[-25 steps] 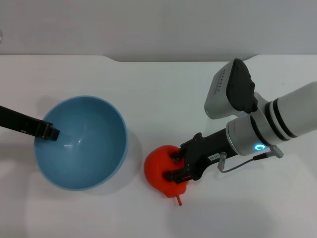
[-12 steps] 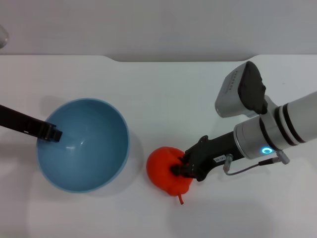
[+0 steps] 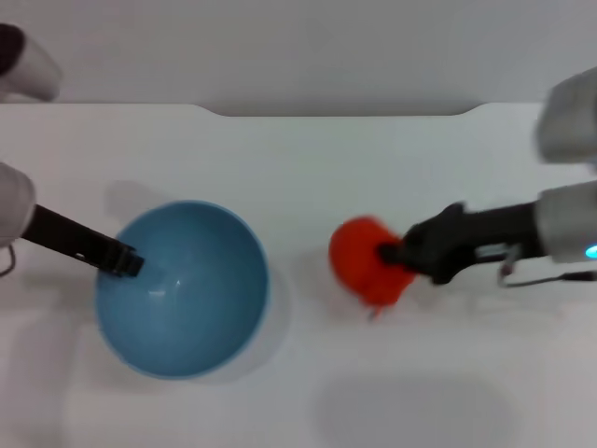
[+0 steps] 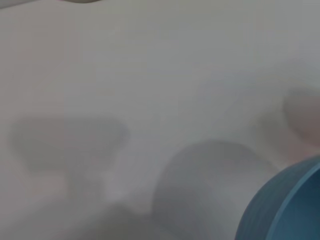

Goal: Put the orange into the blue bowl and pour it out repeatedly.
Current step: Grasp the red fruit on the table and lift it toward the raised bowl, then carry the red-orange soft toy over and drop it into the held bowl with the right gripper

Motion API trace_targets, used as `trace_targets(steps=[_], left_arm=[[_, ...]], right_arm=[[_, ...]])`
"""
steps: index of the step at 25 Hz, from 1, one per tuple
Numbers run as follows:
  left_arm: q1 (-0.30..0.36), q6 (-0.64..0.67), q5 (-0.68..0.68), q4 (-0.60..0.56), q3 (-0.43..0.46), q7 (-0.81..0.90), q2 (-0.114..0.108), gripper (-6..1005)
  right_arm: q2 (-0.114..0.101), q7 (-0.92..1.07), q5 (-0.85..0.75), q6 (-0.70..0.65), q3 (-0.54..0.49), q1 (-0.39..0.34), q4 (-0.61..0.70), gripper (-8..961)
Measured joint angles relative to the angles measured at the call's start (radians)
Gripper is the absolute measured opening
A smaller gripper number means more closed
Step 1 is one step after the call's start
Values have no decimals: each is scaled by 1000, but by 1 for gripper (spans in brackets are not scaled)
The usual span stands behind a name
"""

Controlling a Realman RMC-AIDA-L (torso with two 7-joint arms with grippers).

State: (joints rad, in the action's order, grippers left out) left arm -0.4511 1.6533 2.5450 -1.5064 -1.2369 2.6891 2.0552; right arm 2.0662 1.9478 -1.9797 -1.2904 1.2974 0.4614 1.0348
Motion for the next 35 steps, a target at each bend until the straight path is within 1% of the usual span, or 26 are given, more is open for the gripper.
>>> trace_targets(steps=[4,6,7,9,13,14,15,18,21,23,26,29,34,35], left_arm=[[-37,-33,-1,48,-104,27,5,-1],[-76,-54,-4,88,-180,59,6,-1],[-88,-58,-5,99,-201,67,6,0],[-130,-71,-8,135,-264,92,9,0],[-200,-91,-9,184,-344,134,13,0],[-200,-91,-9,184,-344,134,13,0],[-241,-110,-16,205,-385,158,15,0],[-276,-123,-49,218,-406,167,17,0],[-295,-130,-79,218,-414,169,17,0],[-302,-130,-85,209,-414,172,17,0],[-307,-129,-86,202,-412,175,17,0],[-308,-129,-86,202,-410,175,15,-1],[-305,-130,-86,201,-406,176,13,-1],[-304,-130,-85,201,-406,176,13,-1]], right_arm=[[5,-18,3,-72,-70,-97,194,42],[8,-17,6,-121,-97,-130,291,27],[9,-15,12,-142,-105,-137,324,20],[10,-14,51,-187,-115,-144,377,20],[9,-18,145,-262,-105,-136,420,21],[8,-18,153,-274,-93,-128,425,21],[8,-18,156,-283,-83,-121,428,21],[6,-20,153,-282,-10,-94,411,21],[6,-23,124,-258,62,-66,360,89],[6,-22,72,-235,103,-48,333,135],[6,-15,30,-226,135,-37,321,197],[7,-13,27,-228,138,-39,329,259],[6,-9,27,-236,113,-66,390,363],[6,-9,27,-239,108,-70,399,431]])
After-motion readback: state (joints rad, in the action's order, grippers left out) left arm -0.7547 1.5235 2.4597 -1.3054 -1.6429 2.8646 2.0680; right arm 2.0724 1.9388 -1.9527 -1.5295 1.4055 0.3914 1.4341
